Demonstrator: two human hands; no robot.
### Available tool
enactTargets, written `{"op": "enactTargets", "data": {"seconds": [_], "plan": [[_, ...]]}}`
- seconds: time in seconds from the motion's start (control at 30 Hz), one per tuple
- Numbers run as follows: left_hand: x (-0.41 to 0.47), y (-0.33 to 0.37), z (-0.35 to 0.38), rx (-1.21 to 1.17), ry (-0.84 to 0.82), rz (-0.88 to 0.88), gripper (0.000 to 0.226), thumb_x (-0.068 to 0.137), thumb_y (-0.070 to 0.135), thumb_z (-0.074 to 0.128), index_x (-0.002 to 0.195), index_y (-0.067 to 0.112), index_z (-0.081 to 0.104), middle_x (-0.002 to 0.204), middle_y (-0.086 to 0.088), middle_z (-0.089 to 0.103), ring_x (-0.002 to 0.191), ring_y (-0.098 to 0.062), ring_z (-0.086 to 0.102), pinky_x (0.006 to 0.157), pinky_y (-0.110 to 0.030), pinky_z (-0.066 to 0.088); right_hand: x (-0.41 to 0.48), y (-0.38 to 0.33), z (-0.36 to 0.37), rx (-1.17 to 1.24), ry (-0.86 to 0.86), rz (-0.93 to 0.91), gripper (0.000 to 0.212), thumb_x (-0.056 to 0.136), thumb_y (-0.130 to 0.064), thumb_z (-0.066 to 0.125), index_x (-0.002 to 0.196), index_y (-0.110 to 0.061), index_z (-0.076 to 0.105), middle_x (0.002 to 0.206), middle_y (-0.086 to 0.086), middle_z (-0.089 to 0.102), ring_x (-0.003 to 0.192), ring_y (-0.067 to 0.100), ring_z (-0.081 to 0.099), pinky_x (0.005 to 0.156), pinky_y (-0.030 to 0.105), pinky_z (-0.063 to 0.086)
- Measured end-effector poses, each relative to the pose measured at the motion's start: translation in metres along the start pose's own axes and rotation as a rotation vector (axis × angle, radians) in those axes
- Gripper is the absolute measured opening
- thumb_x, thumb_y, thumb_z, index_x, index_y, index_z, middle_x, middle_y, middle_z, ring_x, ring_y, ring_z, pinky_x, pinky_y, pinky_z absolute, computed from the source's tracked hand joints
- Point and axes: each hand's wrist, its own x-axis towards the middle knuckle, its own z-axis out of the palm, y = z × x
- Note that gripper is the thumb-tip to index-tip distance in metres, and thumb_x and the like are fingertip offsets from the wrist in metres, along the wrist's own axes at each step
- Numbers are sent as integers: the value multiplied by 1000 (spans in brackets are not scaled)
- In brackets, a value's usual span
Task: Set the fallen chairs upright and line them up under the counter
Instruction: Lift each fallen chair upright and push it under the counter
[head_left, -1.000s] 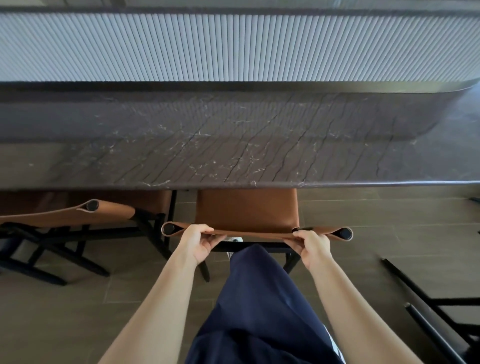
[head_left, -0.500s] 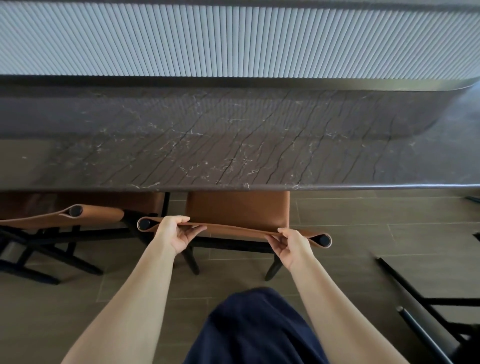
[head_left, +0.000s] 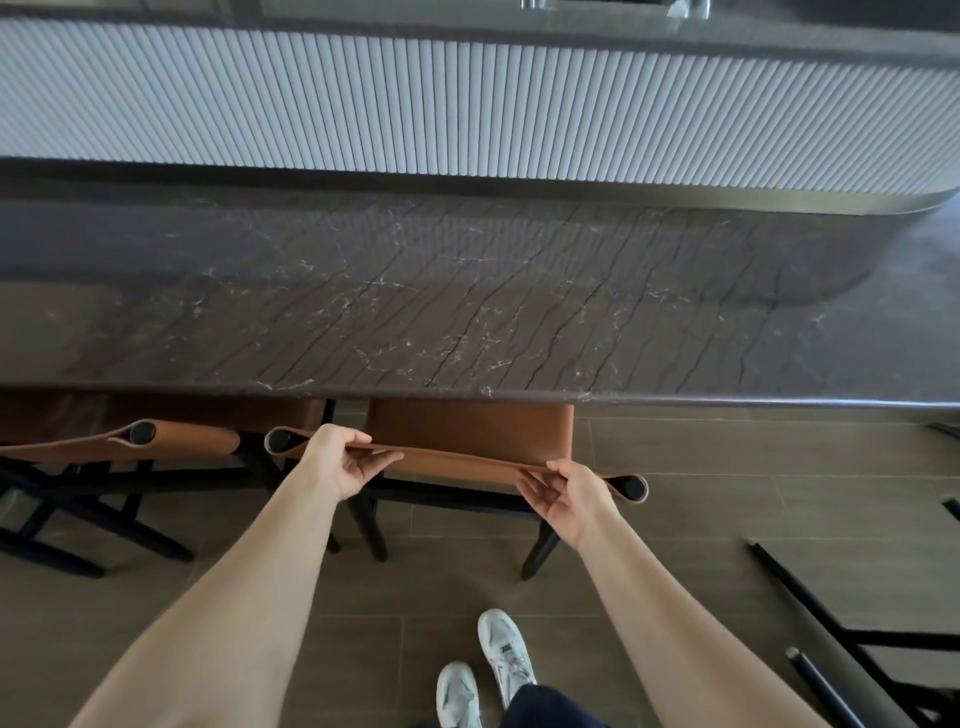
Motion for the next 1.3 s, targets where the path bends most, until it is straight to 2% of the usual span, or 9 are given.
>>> {"op": "enactTargets", "data": {"seconds": [0.23,0.4,0.57,0.63,0.73,0.87,1.0,1.1,1.3], "plan": [[11,6,5,19,26,8,19,91,-10,39,104,-2,51,120,-31,55,105,-51,59,74,-52,55,13,0,12,-10,56,3,7,98,2,45,100,1,52,97,21,63,84,31,66,67,39,55],[16,4,0,-3,13,31,32,90,-9,41,121,-2,49,124,-31,55,105,-49,60,68,-50,56,11,1,11,-31,45,-2,6,99,-1,47,99,-1,53,99,20,65,84,29,67,65,38,54],[13,-3,-5,-32,-1,57,34,92,-3,47,126,0,50,123,-28,57,107,-45,61,66,-48,58,10,6,7,-22,21,-11,12,100,-6,49,110,-3,54,111,20,65,89,30,69,68,40,55],[8,-7,-7,-56,-20,69,34,94,4,51,128,2,49,123,-27,58,109,-42,61,69,-48,58,5,8,5,-21,-8,-13,19,100,-10,49,118,-5,52,113,21,66,93,31,69,69,40,55],[-1,-15,-6,-84,-42,85,31,96,15,55,125,5,50,119,-25,58,106,-38,62,76,-48,57,-5,10,0,-42,-46,-17,28,101,-16,50,127,-6,50,113,21,68,99,31,68,76,42,55],[-16,-24,-5,-95,-84,107,33,97,21,56,126,6,48,118,-24,56,104,-38,62,72,-46,55,-19,14,-11,-55,-89,-41,35,102,-22,48,132,-5,50,115,17,70,103,30,68,77,40,56],[-34,-43,-11,-103,-134,170,35,98,18,52,129,3,50,123,-20,60,104,-35,66,69,-39,58,-35,18,-29,-33,-153,-84,34,101,-21,46,129,-3,53,110,15,73,101,30,70,77,39,57],[-50,-61,-13,-110,-185,221,34,100,18,46,130,3,51,125,-15,62,102,-33,69,73,-40,59,-48,22,-45,-34,-196,-116,34,102,-23,42,125,-4,58,110,14,73,101,29,71,80,38,57],[-90,-101,-8,28,-316,289,31,101,19,41,119,8,63,121,-10,68,106,-32,68,81,-40,59,-78,26,-80,-78,-221,-173,33,102,-24,41,121,-11,65,114,12,72,103,27,71,86,39,55]]}}
